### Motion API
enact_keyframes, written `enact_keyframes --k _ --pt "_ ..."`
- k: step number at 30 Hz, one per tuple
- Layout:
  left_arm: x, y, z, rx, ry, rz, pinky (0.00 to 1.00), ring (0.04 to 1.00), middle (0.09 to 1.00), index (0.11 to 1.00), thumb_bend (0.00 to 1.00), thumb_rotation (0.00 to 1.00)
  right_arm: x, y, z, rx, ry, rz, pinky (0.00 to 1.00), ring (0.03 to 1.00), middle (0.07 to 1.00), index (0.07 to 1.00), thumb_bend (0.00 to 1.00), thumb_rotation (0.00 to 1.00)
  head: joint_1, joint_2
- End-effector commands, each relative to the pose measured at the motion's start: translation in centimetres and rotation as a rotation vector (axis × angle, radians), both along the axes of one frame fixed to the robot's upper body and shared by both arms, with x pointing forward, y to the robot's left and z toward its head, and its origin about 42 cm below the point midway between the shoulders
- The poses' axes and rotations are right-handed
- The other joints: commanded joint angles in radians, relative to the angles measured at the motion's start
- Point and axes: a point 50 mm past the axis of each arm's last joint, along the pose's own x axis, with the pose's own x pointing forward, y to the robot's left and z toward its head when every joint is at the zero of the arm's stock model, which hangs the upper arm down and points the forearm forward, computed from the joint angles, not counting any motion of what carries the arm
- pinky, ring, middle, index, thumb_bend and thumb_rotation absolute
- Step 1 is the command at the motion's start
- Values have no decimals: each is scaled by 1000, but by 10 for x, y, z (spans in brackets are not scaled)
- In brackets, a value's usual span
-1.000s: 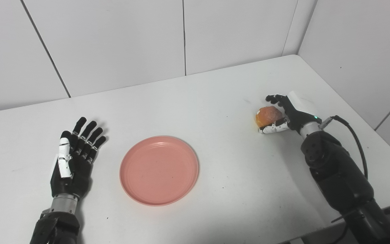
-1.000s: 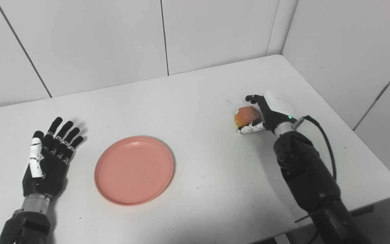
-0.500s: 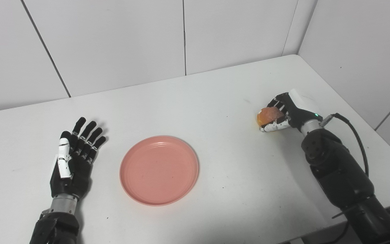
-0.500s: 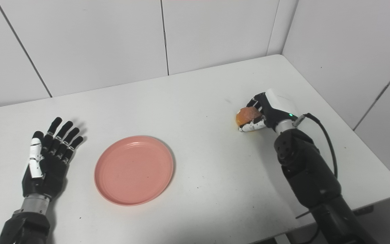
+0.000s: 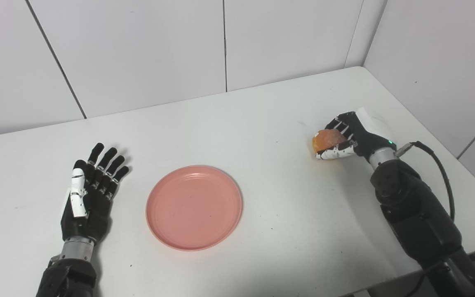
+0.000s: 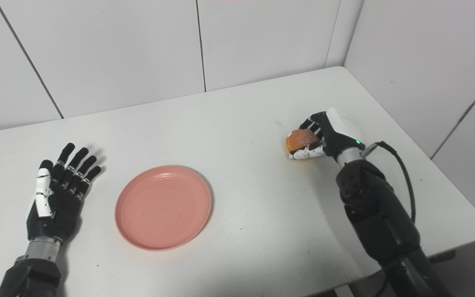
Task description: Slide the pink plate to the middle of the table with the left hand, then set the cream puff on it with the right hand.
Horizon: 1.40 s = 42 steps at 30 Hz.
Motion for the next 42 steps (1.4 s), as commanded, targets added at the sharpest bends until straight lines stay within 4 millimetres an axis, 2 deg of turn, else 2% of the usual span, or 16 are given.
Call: enact_keyframes --k 1,5,12,16,17,18,19,20,25,27,32,37,42 --pt "-11 -2 -17 -19 51 1 865 882 897 909 471 1000 0 3 36 -29 -107 21 404 462 511 491 496 137 1 2" --pt "-12 -7 -18 -36 55 4 872 883 896 909 470 1000 -5 26 60 -35 -177 89 421 477 515 490 495 133 29 4" --pt "-15 -17 -16 -42 55 8 896 889 903 913 459 1000 -10 59 85 -52 -229 195 415 470 509 489 496 132 92 12" --pt "-22 -30 -13 -10 57 17 880 874 885 897 446 1000 -12 76 94 -52 -241 274 417 475 523 491 495 129 205 27" --pt "-23 -33 -11 -4 58 18 876 872 881 892 442 1000 -11 82 96 -53 -244 290 419 474 520 490 495 127 211 28" --pt "-25 -38 -10 1 59 19 875 871 881 892 442 1000 -11 86 97 -56 -244 301 420 474 519 490 495 126 257 33" --pt "-26 -41 -9 4 60 20 874 871 879 890 442 1000 -11 88 98 -57 -244 305 421 474 519 490 496 126 257 33" --pt "-28 -46 -7 8 61 23 873 870 878 889 442 1000 -11 95 99 -67 -246 330 421 474 518 490 496 125 292 38" --pt "-33 -61 0 5 69 36 879 878 873 880 427 1000 -8 123 100 -80 -236 412 383 451 505 489 498 122 354 51" --pt "-33 -66 3 1 70 42 873 876 870 874 419 1000 -6 134 98 -79 -223 449 392 463 519 490 498 124 401 57" --pt "-33 -77 7 26 67 45 868 871 870 861 418 1000 -2 154 90 -61 -220 531 396 462 513 490 499 121 465 65" --pt "-33 -85 9 40 66 41 871 874 884 879 422 1000 3 169 82 -101 -211 584 329 411 487 489 500 126 506 74" --pt "-32 -91 11 54 66 47 867 876 886 887 436 1000 5 183 70 -95 -173 633 345 428 508 490 501 130 551 80"
